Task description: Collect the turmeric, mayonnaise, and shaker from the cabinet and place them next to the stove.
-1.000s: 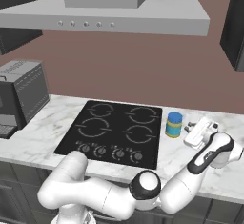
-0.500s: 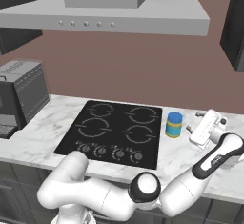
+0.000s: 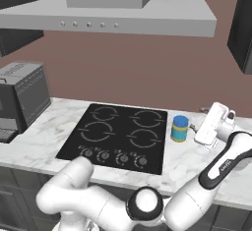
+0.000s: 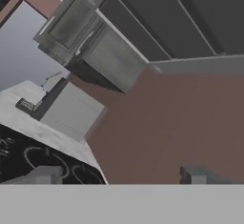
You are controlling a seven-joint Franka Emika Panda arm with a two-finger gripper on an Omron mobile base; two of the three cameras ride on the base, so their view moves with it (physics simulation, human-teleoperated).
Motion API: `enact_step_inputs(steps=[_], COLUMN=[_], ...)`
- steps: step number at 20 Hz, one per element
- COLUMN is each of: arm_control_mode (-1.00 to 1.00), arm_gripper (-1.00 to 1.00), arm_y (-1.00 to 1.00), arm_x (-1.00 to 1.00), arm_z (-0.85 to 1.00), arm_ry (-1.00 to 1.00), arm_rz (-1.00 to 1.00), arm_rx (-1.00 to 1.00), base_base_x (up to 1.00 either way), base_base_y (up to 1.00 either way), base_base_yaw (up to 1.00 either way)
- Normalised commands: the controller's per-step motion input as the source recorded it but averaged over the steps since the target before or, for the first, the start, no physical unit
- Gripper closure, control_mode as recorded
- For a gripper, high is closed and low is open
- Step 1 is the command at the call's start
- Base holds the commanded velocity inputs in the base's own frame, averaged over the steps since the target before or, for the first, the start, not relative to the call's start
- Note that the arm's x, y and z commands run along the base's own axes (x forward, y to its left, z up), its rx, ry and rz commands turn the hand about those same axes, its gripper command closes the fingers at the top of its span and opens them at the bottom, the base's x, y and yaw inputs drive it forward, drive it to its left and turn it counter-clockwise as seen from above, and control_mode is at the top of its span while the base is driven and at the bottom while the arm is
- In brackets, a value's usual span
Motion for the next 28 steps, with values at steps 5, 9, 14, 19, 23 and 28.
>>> enact_step_inputs(steps=[5,9,14,19,23,28], arm_control_mode=[-1.0,-1.0,-1.0,-1.0,-1.0,-1.0], arm_gripper=[-1.0,-1.0,-1.0,-1.0,-1.0,-1.0], arm_y=[0.81,0.85,0.95,1.0,1.0,0.87], arm_x=[-0.54,-0.58,-0.51,-0.37,-0.15,0.0], arm_z=[0.44,0.26,0.14,0.13,0.07,0.0], arm_ry=[-0.01,0.0,0.0,0.02,0.02,0.11], arm_rz=[-0.14,-0.14,-0.14,-0.14,-0.12,-0.07], arm_rx=[-0.11,-0.11,-0.13,-0.16,-0.19,-0.2], base_base_x=[0.0,0.0,0.0,0.0,0.0,0.0], base_base_y=[0.0,0.0,0.0,0.0,0.0,0.0], base_base_yaw=[0.0,0.0,0.0,0.0,0.0,0.0])
